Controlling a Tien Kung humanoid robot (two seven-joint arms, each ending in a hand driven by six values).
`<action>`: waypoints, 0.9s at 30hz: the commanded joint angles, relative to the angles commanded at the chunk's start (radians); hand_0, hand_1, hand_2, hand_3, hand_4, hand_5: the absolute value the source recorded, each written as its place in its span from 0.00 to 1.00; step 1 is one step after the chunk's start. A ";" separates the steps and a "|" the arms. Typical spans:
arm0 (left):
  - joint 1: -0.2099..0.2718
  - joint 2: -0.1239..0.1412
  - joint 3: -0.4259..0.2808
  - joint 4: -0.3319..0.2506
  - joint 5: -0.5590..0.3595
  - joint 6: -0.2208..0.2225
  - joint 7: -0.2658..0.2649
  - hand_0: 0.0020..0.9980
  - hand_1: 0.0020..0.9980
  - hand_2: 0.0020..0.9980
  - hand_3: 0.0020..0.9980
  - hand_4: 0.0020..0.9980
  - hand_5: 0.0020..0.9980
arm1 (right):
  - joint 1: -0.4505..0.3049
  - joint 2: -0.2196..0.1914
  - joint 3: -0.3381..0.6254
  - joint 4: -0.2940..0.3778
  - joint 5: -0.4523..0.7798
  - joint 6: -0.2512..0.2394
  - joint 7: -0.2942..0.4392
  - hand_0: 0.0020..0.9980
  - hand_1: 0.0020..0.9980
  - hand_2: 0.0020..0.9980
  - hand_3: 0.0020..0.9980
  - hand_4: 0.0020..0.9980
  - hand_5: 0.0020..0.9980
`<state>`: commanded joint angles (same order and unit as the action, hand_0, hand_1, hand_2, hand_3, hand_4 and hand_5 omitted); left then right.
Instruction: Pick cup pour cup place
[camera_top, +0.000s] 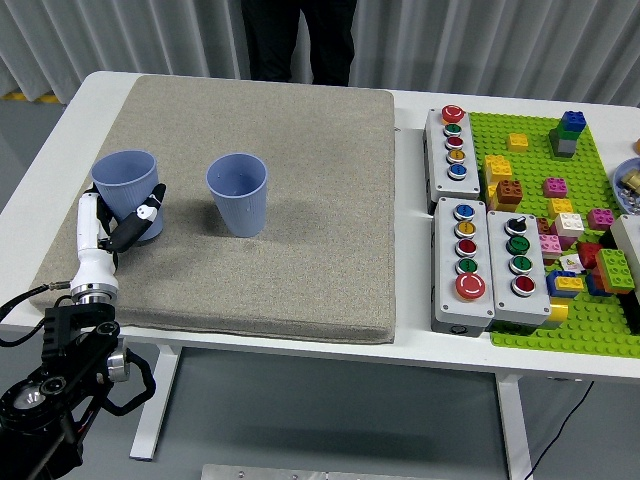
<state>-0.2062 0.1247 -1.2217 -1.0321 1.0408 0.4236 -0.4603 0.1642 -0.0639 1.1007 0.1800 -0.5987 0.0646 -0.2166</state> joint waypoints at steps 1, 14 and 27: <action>-0.001 0.001 0.003 0.003 -0.007 -0.003 0.001 0.65 0.66 0.70 0.63 0.66 0.34 | 0.000 0.000 0.001 0.000 -0.002 0.000 0.000 0.68 0.67 0.69 0.64 0.44 0.17; -0.001 0.007 0.010 0.005 -0.026 -0.022 -0.007 0.65 0.67 0.70 0.64 0.67 0.35 | 0.002 0.000 0.003 0.000 -0.002 -0.001 0.000 0.68 0.67 0.68 0.64 0.44 0.18; 0.006 0.016 0.009 -0.005 -0.004 -0.054 -0.002 0.67 0.69 0.73 0.68 0.73 0.38 | 0.001 0.000 0.006 0.000 -0.005 -0.001 -0.001 0.68 0.67 0.68 0.64 0.44 0.18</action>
<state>-0.2006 0.1408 -1.2126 -1.0371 1.0373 0.3700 -0.4627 0.1654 -0.0640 1.1065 0.1800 -0.6037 0.0639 -0.2175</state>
